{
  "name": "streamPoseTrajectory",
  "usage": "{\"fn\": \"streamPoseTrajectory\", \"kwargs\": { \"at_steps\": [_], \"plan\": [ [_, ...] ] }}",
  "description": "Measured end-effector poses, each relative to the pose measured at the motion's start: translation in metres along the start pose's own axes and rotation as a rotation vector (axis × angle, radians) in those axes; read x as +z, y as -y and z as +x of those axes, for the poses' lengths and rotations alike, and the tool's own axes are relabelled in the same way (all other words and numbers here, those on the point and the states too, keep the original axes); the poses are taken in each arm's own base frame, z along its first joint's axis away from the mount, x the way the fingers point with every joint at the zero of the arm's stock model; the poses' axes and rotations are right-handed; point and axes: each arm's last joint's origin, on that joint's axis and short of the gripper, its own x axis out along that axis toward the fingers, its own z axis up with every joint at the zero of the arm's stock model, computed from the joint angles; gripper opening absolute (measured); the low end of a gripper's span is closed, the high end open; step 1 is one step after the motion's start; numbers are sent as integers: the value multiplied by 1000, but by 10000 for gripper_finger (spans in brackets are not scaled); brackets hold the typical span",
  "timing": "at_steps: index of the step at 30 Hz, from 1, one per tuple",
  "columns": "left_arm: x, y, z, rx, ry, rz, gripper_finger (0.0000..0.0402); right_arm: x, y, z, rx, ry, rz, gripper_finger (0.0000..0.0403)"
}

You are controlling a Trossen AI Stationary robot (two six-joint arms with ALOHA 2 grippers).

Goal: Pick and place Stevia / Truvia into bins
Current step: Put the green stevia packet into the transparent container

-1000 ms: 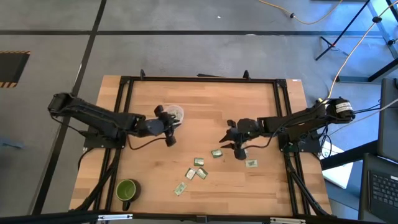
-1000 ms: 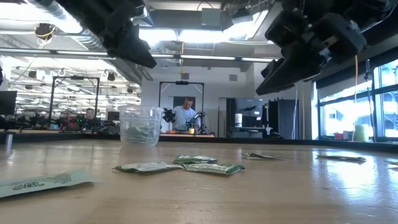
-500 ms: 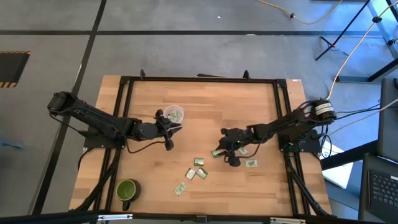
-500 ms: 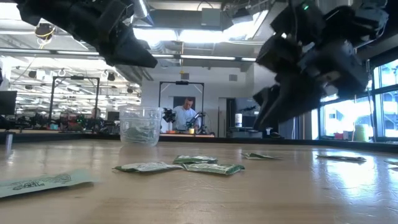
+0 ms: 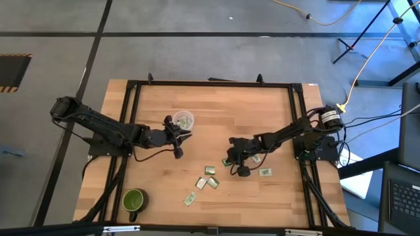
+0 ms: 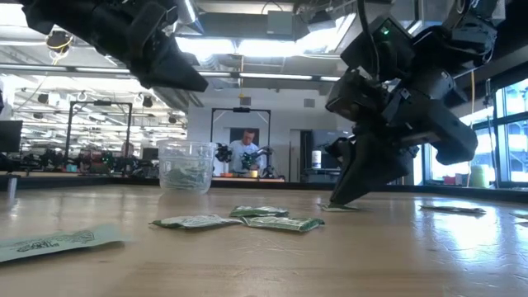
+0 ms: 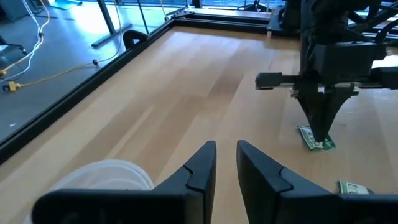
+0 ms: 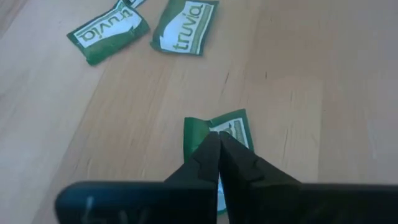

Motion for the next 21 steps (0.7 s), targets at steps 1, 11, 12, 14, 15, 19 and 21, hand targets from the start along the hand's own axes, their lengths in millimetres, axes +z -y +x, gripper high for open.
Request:
{"fn": "streamPoseTrajectory", "kwargs": {
  "at_steps": [1,11,12,14,15,19,21],
  "plan": [
    [0,0,0,0,-1,1,58,0,0,0,-3,-1,0,6],
    [-1,0,0,2,-10,7,58,-1,0,0,-2,-16,4,39],
    [-1,0,0,2,-11,8,58,-1,0,0,-2,-16,3,43],
    [-1,0,0,3,-13,9,57,-2,0,0,-2,-17,2,50],
    [-2,0,0,3,-13,9,57,-2,0,0,-2,-17,2,53],
    [-2,0,0,3,-14,9,53,-2,0,0,-2,-18,-9,58],
    [-2,0,0,3,-14,9,52,-2,0,0,-2,-19,-20,56]
  ]
}}
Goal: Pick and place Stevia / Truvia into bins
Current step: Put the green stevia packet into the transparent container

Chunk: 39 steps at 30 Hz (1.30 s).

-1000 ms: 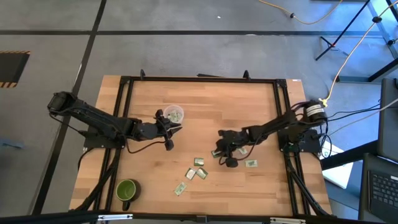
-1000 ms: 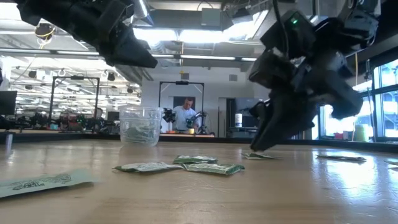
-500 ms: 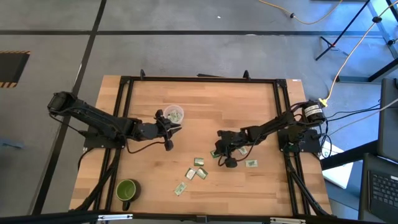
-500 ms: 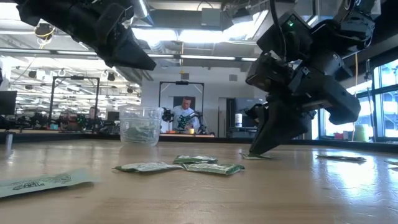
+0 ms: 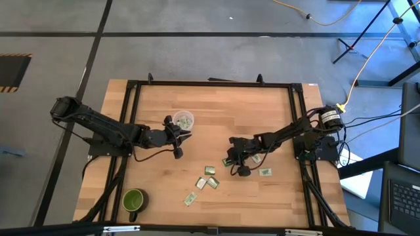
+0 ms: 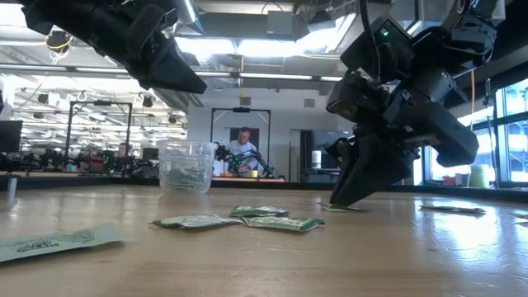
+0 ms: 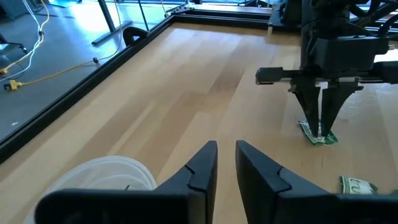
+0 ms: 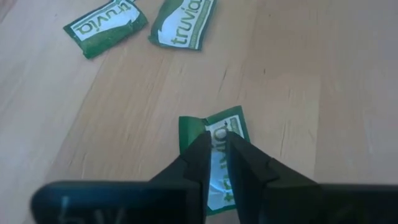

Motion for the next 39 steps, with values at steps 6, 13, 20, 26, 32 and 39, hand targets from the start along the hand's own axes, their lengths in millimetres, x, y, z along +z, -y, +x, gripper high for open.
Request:
{"fn": "streamPoseTrajectory", "kwargs": {
  "at_steps": [6,13,20,26,32,39],
  "plan": [
    [0,0,0,0,0,0,54,-2,0,0,1,-18,-7,27],
    [0,0,0,0,0,0,50,-3,0,0,2,-30,-4,3],
    [0,0,0,0,0,0,47,0,0,0,1,8,-4,3],
    [0,0,0,0,0,0,47,22,0,-10,-4,81,-18,5],
    [0,3,3,-16,8,157,50,50,0,-22,-14,173,-76,3],
    [-1,24,21,-276,149,555,80,96,1,-34,-38,342,-151,6]
  ]
}}
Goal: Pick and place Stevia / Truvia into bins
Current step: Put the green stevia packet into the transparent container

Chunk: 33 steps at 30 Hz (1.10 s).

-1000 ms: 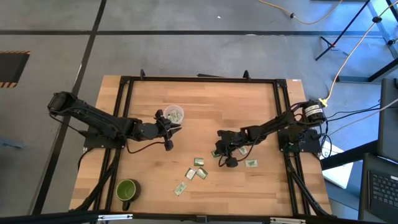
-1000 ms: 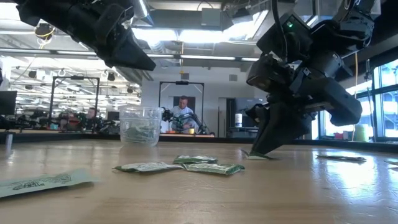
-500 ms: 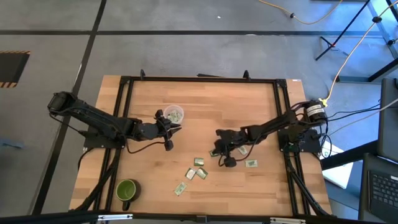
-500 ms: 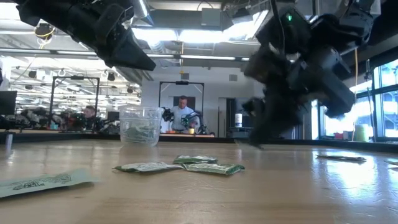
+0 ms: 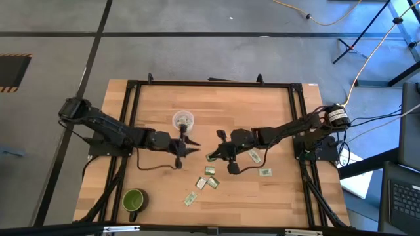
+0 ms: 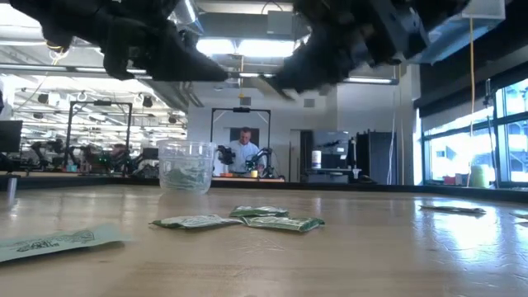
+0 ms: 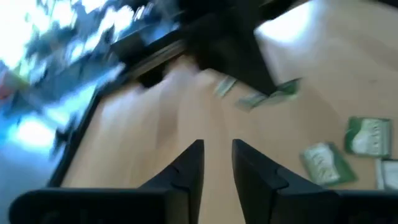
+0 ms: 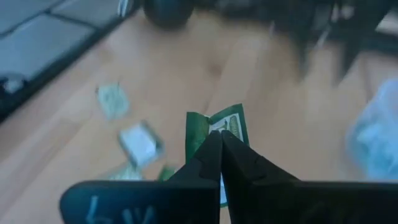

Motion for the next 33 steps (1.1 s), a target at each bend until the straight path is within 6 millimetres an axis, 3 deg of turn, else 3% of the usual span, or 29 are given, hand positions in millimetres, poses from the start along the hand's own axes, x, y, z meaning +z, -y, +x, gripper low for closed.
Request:
{"fn": "streamPoseTrajectory", "kwargs": {
  "at_steps": [4,12,27,33],
  "plan": [
    [0,7,13,-9,79,91,102,15,2,0,-8,50,-7,5],
    [-5,19,24,3,90,265,129,18,3,0,-11,69,9,4],
    [6,45,14,73,96,659,127,17,9,-1,-18,66,187,6],
    [7,46,12,154,29,681,127,17,9,-1,-18,66,212,6]
  ]
}}
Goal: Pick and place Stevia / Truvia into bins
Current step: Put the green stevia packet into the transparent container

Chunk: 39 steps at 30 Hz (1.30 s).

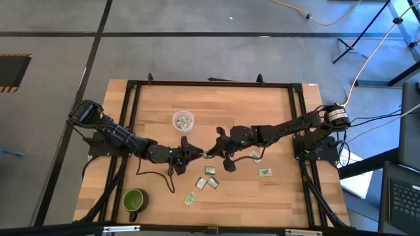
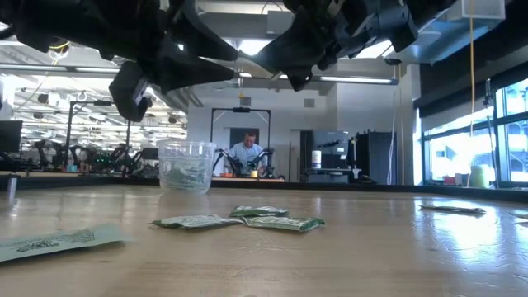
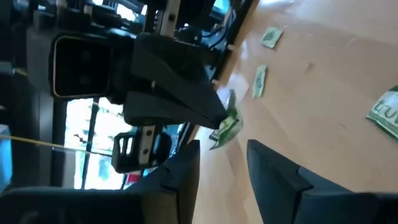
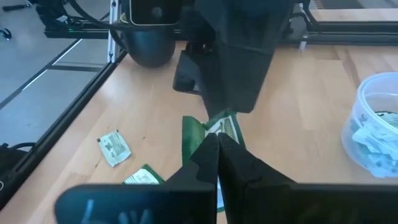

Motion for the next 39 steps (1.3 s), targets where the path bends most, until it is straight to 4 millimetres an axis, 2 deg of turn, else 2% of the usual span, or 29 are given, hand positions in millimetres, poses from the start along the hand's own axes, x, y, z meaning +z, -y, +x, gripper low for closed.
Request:
{"fn": "streamPoseTrajectory", "kwargs": {
  "at_steps": [16,27,39],
  "plan": [
    [5,-2,0,-11,104,66,125,2,0,0,1,22,3,6],
    [4,-3,0,-1,86,65,63,5,0,0,4,45,23,6],
    [3,-3,0,12,60,37,45,6,0,0,5,59,42,6]
  ]
}}
